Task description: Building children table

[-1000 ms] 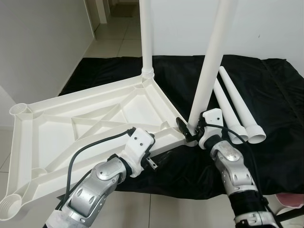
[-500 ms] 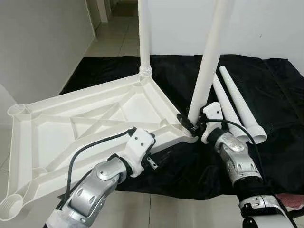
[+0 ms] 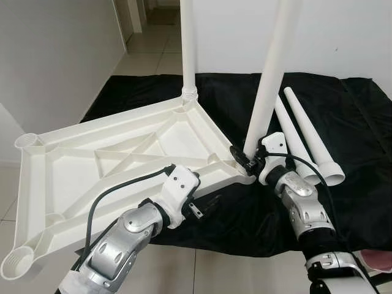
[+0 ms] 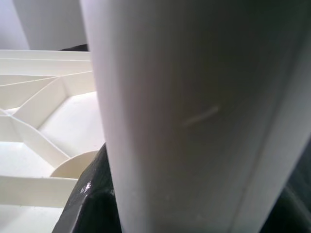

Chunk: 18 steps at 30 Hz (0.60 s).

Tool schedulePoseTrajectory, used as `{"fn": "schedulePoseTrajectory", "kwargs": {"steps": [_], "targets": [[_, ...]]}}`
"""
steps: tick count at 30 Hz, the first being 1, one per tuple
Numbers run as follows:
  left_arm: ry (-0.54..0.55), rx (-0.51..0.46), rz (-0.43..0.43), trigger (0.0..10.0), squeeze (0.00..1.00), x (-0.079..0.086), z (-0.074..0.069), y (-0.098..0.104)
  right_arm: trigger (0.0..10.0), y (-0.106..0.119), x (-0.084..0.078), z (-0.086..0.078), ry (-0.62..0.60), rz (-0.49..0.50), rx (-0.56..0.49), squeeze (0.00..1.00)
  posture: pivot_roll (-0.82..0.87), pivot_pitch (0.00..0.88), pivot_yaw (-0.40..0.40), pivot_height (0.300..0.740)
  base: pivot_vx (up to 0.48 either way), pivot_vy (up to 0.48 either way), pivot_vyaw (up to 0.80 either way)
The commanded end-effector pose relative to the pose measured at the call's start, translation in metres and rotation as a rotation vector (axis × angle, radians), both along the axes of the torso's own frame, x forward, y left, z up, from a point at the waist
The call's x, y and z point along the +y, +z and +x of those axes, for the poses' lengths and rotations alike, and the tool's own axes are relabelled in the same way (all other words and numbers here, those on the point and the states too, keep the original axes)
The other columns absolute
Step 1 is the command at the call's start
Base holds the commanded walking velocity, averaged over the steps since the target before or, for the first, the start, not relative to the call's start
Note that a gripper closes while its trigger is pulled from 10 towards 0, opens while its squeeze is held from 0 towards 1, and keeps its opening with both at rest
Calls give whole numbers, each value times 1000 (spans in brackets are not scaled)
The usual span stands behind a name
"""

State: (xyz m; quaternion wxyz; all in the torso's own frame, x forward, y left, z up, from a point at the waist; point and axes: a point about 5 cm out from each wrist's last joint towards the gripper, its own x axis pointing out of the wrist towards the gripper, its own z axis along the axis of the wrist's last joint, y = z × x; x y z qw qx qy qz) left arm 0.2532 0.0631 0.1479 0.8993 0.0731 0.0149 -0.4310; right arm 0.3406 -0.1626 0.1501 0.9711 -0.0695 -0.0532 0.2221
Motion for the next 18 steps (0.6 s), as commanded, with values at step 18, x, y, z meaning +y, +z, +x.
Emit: {"fn": "schedulePoseTrajectory", "kwargs": {"steps": [18], "targets": [[-38,8,8,10000,0,-5,-4,-3,10000,-29,7,-15,-495,78,97,0,-42,48,50,740,0,0,0]]}}
